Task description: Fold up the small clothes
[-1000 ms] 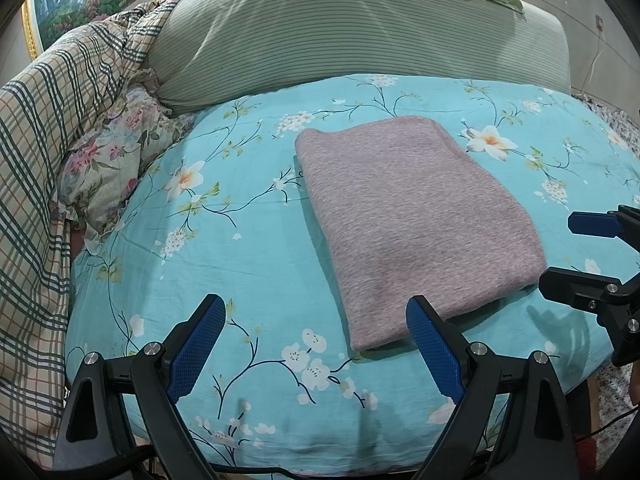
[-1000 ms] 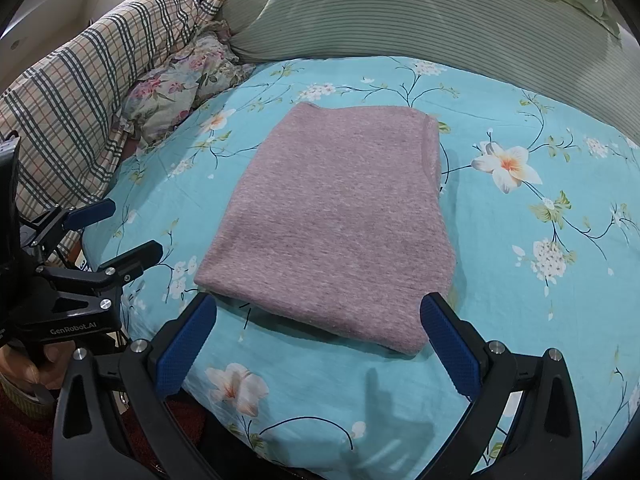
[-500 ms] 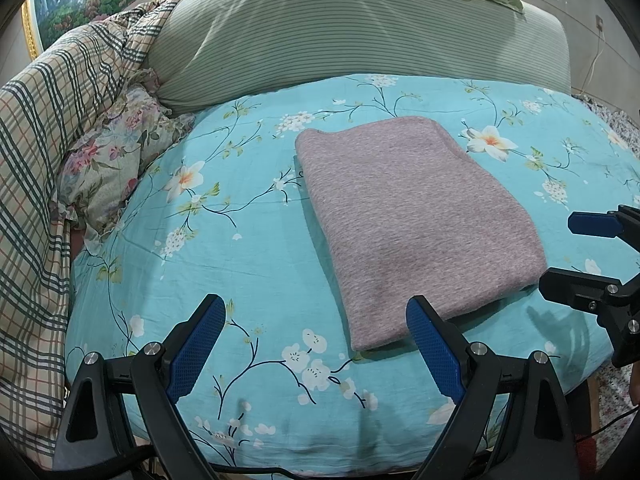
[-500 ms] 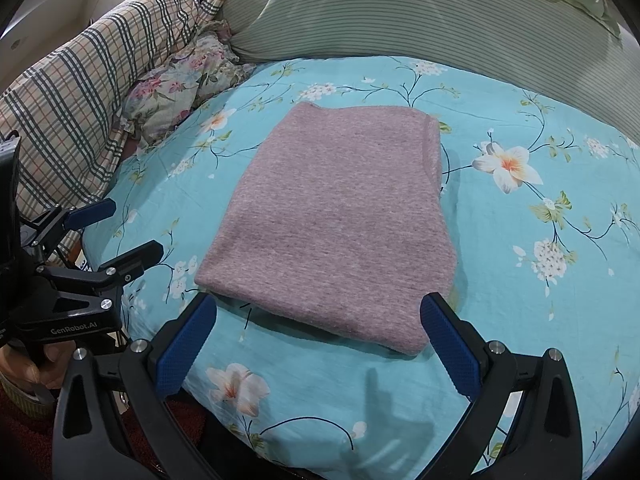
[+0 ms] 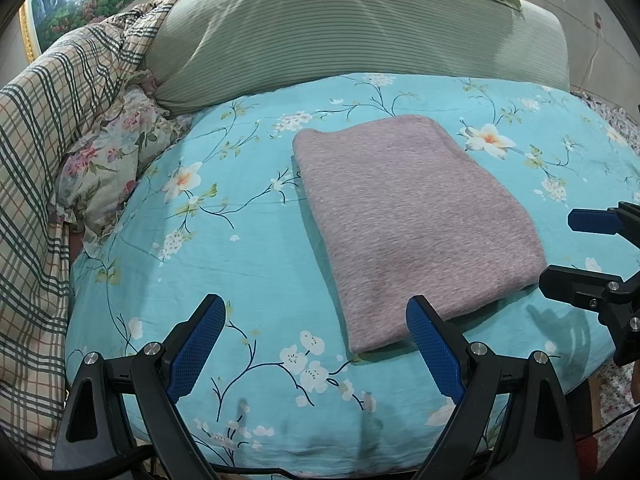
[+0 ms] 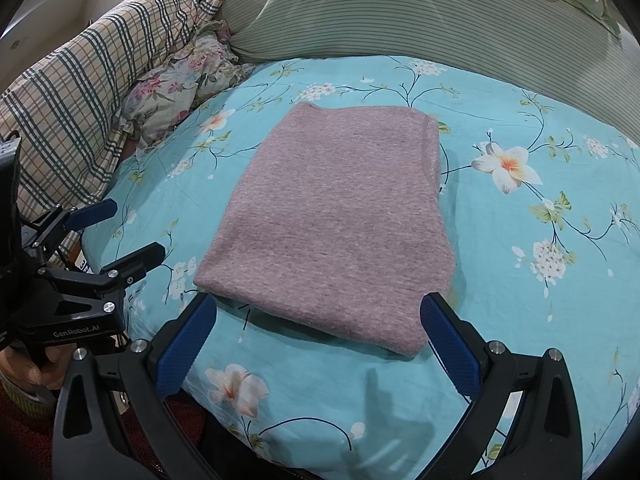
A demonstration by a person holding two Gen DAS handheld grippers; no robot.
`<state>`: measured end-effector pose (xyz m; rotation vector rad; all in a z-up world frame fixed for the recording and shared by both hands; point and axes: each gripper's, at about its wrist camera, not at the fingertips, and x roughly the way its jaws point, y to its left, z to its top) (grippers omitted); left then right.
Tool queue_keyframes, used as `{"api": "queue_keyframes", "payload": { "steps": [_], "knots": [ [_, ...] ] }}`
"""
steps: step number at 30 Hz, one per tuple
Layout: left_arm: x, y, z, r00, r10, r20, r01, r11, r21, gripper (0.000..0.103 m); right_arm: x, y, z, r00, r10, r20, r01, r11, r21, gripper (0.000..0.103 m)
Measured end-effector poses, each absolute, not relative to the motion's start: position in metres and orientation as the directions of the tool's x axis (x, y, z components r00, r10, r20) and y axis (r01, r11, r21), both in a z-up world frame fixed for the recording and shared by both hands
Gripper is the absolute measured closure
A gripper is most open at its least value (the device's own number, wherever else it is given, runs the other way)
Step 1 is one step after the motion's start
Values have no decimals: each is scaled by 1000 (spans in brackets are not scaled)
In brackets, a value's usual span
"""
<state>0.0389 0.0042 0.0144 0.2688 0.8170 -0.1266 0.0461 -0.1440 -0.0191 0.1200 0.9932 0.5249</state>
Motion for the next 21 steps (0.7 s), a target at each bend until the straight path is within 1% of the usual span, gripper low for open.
{"api": "queue_keyframes", "payload": {
  "steps": [21],
  "knots": [
    [47, 5, 13, 674, -26, -739, 229, 957, 176, 11, 58, -149, -22, 430, 476, -767, -364, 869, 335, 1]
  ]
}}
